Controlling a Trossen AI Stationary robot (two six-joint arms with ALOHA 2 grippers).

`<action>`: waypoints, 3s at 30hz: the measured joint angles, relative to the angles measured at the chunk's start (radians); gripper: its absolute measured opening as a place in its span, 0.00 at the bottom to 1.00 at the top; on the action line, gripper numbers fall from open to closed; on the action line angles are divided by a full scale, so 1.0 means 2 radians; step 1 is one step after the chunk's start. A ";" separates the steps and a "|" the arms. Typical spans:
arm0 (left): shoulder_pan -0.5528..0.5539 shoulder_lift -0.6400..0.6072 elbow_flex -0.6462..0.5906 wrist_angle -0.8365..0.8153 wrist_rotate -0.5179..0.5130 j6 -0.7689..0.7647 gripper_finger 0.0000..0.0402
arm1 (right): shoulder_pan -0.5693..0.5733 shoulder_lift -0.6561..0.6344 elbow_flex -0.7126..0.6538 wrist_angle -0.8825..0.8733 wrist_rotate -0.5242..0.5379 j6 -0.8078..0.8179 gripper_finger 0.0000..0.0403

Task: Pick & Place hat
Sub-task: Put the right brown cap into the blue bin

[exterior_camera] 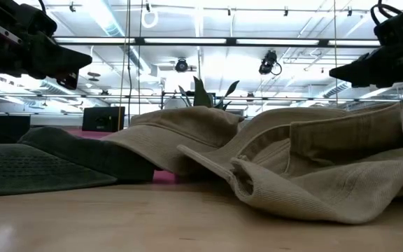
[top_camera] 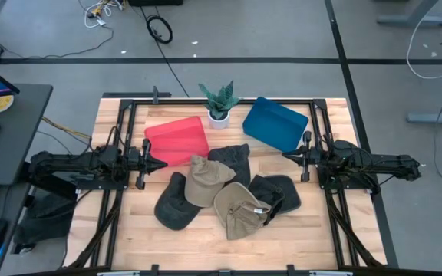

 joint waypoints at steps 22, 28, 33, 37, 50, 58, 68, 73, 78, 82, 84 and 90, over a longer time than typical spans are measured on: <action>0.000 0.000 0.000 0.000 0.000 0.000 0.01 | 0.001 0.000 0.016 0.492 -0.071 0.155 0.05; 0.000 0.000 0.000 0.000 0.000 0.000 0.01 | 0.001 0.021 0.103 0.395 -0.135 0.149 0.05; 0.000 0.000 0.000 0.000 0.000 0.000 0.01 | 0.001 0.082 0.171 0.331 -0.183 0.174 0.05; 0.000 0.000 0.000 0.000 0.000 0.000 0.01 | 0.001 0.149 0.209 0.324 -0.270 0.229 0.05; 0.000 0.000 0.000 0.000 0.000 0.000 0.01 | 0.062 0.317 0.345 0.225 -0.356 0.251 0.05; 0.000 0.000 0.000 0.000 0.000 0.000 0.01 | 0.067 0.384 0.511 -0.073 -0.255 0.261 0.05; 0.000 0.000 0.000 0.000 0.000 0.000 0.01 | 0.097 0.459 0.668 -0.316 -0.172 0.346 0.05; 0.000 0.000 0.000 0.000 0.000 0.000 0.01 | 0.117 0.502 0.720 -0.401 -0.135 0.384 0.05; 0.000 0.000 0.000 0.000 0.000 0.000 0.01 | 0.133 0.548 0.751 -0.489 -0.086 0.412 0.05; 0.000 0.000 0.000 0.000 0.000 0.000 0.01 | 0.133 0.582 0.753 -0.532 -0.072 0.414 0.05; 0.000 0.000 0.000 0.000 0.000 0.000 0.01 | 0.133 0.599 0.753 -0.546 -0.060 0.410 0.05; 0.000 0.000 0.000 0.000 0.000 0.000 0.01 | 0.133 0.644 0.753 -0.547 -0.054 0.406 0.05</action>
